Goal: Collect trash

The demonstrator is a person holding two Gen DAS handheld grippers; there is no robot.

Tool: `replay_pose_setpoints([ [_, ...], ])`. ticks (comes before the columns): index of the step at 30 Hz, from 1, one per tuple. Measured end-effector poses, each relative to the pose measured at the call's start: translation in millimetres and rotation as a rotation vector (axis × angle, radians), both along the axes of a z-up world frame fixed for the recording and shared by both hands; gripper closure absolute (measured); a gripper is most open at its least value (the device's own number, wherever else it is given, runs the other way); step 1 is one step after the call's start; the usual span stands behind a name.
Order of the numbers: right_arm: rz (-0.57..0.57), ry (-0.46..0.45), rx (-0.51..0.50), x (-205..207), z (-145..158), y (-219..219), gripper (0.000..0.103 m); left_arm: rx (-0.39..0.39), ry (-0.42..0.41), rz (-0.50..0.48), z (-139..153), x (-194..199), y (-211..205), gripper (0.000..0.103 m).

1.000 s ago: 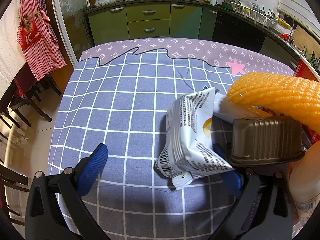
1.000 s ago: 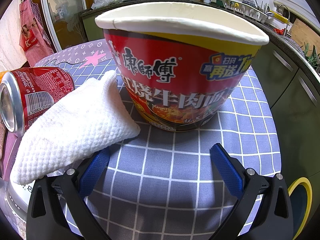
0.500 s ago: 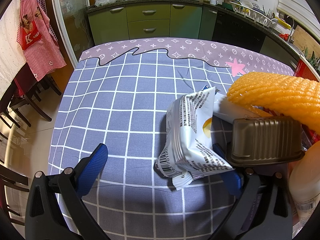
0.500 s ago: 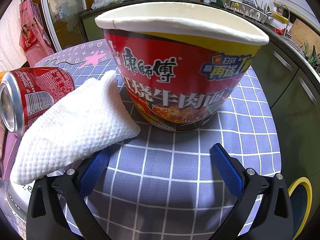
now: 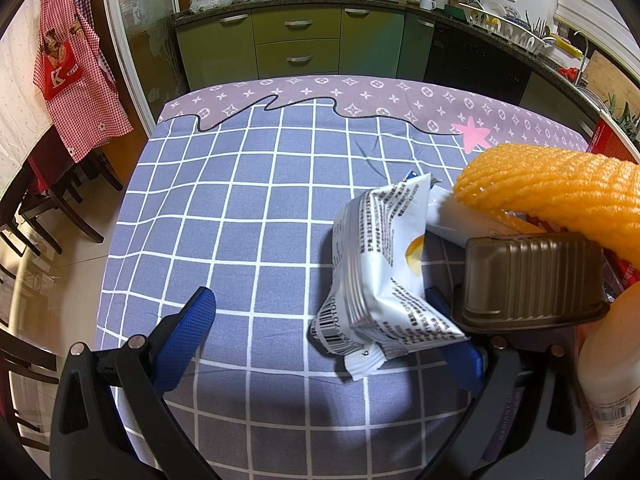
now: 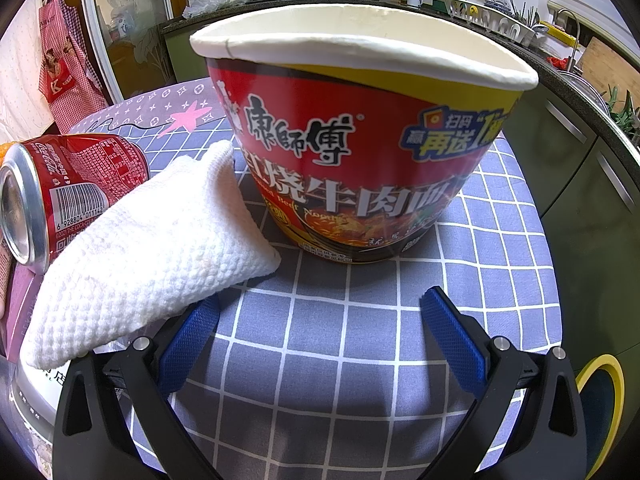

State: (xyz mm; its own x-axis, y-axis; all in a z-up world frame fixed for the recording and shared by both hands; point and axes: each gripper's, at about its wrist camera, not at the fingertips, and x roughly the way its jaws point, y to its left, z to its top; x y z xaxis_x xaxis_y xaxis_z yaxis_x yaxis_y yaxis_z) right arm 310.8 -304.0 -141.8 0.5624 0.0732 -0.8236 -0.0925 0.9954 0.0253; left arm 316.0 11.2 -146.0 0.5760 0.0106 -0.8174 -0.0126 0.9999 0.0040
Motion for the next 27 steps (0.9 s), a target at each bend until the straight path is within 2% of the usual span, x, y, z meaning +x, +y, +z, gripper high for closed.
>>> replay_pose_setpoints([
  [9, -0.003, 0.0, -0.002, 1.1, 0.0, 0.9, 0.003, -0.003, -0.001, -0.001, 0.2, 0.0, 1.0, 0.005],
  [12, 0.033, 0.011, 0.005, -2.2, 1.3, -0.4, 0.004, -0.007, -0.004, -0.019, 1.5, -4.2, 4.3, 0.006],
  [14, 0.007, 0.021, 0.043, -10.9, 3.5, -9.8, 0.004, 0.004, -0.007, 0.0, 2.5, -10.9, 10.4, 0.006],
  [19, -0.038, -0.011, 0.095, -49.3, 21.5, -32.2, 0.004, 0.025, -0.066, 0.046, 17.6, -47.7, 33.6, 0.006],
  [23, -0.035, -0.129, 0.115, -101.3, 58.8, -40.8, 0.004, 0.049, -0.17, 0.101, 51.2, -89.7, 52.0, 0.006],
  [25, -0.04, -0.178, 0.11, -128.7, 74.5, -45.2, 0.004, 0.07, -0.209, 0.087, 67.3, -115.4, 48.0, 0.006],
  [27, -0.053, -0.222, 0.122, -162.4, 86.9, -50.2, 0.004, 0.063, -0.214, 0.057, 81.0, -137.3, 39.9, 0.006],
])
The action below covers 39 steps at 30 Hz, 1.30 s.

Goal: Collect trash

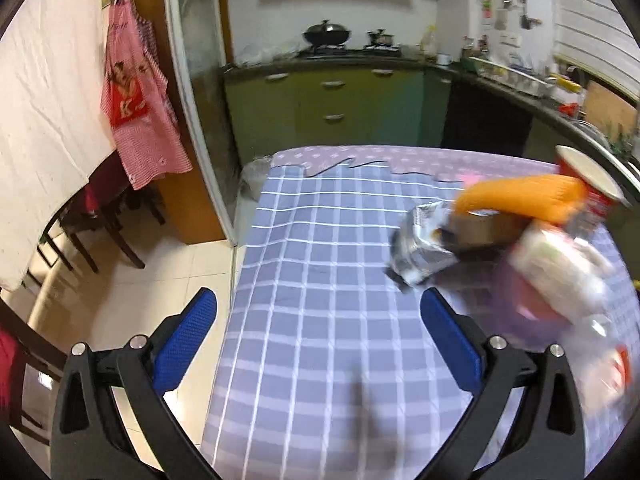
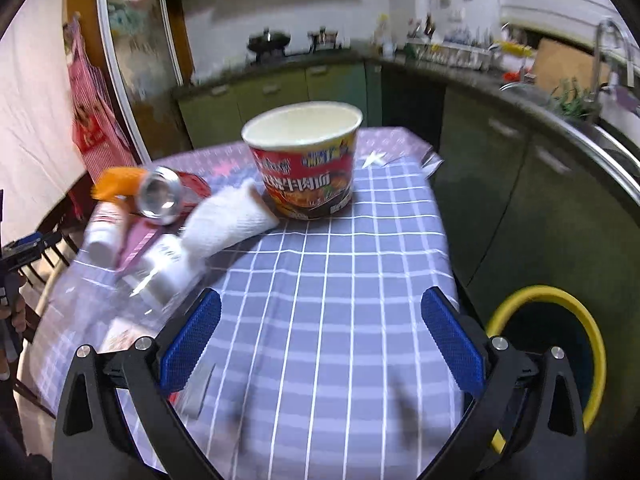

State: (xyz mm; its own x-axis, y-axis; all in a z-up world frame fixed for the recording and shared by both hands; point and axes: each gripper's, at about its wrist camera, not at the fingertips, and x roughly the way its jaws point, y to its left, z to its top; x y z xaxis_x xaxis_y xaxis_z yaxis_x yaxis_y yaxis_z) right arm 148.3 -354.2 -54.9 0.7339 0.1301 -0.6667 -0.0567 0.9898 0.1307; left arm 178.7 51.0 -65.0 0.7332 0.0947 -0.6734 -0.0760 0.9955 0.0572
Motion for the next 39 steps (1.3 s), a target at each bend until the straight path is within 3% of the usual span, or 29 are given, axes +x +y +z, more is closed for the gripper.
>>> replay_pose_setpoints([
  [4, -0.015, -0.032, 0.012, -57.4, 12.9, -5.6, 0.004, -0.006, -0.045, -0.066, 24.2, -52.3, -25.7, 0.006],
  [11, -0.108, -0.081, -0.035, -136.0, 27.9, -17.6, 0.004, -0.048, -0.115, -0.12, 39.4, -114.9, -59.7, 0.006],
  [19, -0.121, -0.133, -0.083, -165.2, 43.6, -13.5, 0.004, -0.015, -0.122, -0.159, 45.2, -134.4, -84.8, 0.006],
  [39, -0.136, -0.173, -0.082, -186.0, 56.1, -8.3, 0.004, -0.004, -0.163, -0.143, 62.5, -162.8, -80.8, 0.006],
])
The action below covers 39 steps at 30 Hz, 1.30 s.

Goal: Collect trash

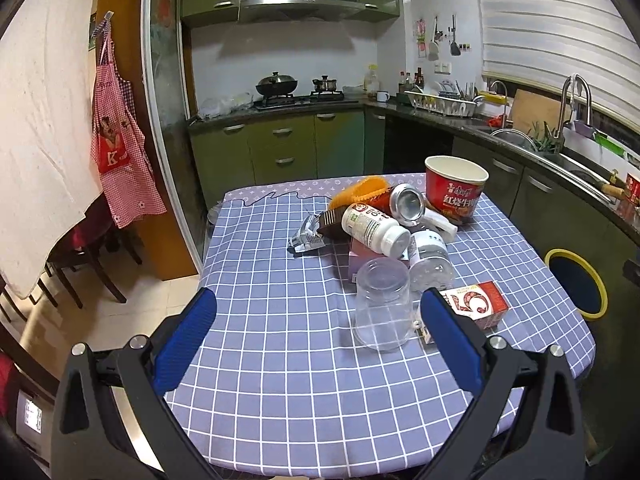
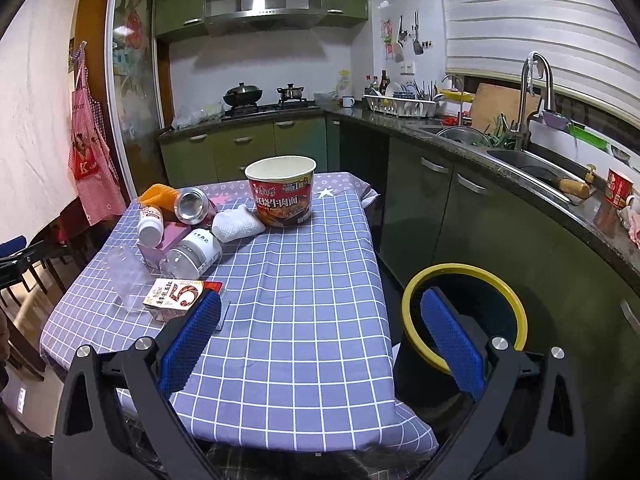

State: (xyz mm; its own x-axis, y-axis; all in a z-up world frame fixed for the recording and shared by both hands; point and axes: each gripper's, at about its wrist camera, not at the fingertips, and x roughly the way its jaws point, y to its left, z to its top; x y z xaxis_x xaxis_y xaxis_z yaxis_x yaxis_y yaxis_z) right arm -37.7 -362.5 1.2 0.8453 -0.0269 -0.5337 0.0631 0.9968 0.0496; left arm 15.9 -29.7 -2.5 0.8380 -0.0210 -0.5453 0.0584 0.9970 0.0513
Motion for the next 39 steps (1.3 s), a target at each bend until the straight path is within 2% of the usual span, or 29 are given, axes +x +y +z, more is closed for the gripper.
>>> replay_pose_setpoints([
  [13, -0.003, -0.009, 0.019, -4.0, 1.5, -4.0, 0.004, 0.032, -0.009, 0.008, 1.7, -2.1, -8.2, 0.006],
  [19, -0.007, -0.008, 0.022, -3.7, 1.3, -4.8, 0.004, 0.028, 0.013, 0.004, -2.6, 3.6, -7.4, 0.006],
  [39, -0.005, 0.004, 0.036, 0.4, -0.8, -2.3, 0.004, 0.02, -0.001, -0.015, 2.7, 3.8, -7.3, 0.006],
])
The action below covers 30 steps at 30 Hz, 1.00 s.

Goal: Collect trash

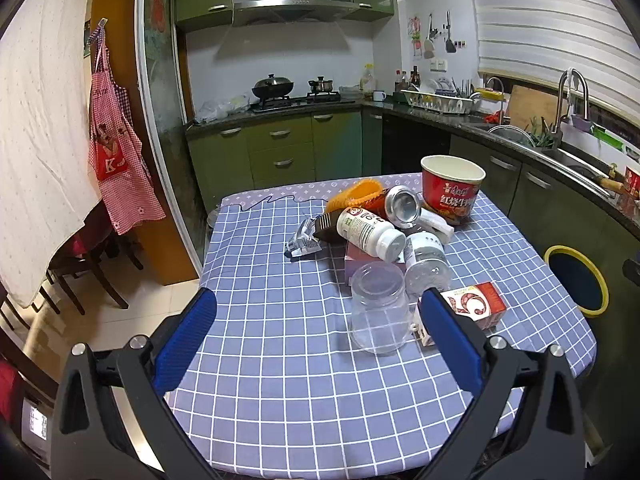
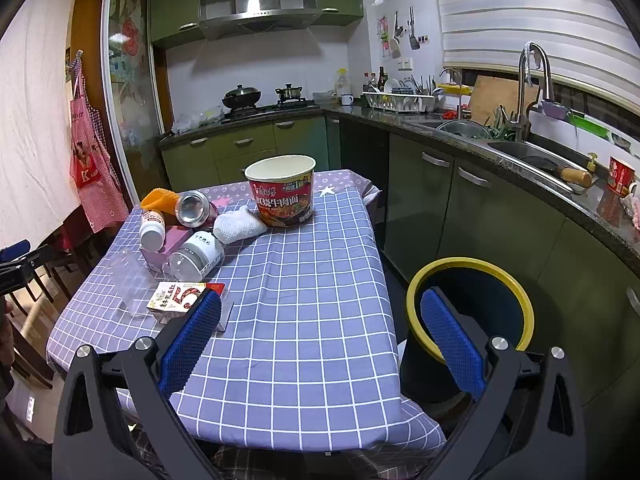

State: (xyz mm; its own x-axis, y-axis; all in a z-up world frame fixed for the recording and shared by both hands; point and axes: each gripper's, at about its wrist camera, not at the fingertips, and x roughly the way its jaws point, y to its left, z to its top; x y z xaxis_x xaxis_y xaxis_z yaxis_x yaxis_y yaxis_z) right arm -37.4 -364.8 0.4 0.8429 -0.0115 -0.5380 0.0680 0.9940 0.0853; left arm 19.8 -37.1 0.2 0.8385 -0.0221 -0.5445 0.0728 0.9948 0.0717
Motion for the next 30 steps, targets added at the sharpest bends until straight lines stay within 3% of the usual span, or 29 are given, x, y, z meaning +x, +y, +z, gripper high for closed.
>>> replay_pose_setpoints([
  [30, -0.002, 0.014, 0.01, 4.6, -8.0, 1.1, 0.004, 0.023, 0.004, 0.019, 1.1, 5.7, -4.2, 0.006],
])
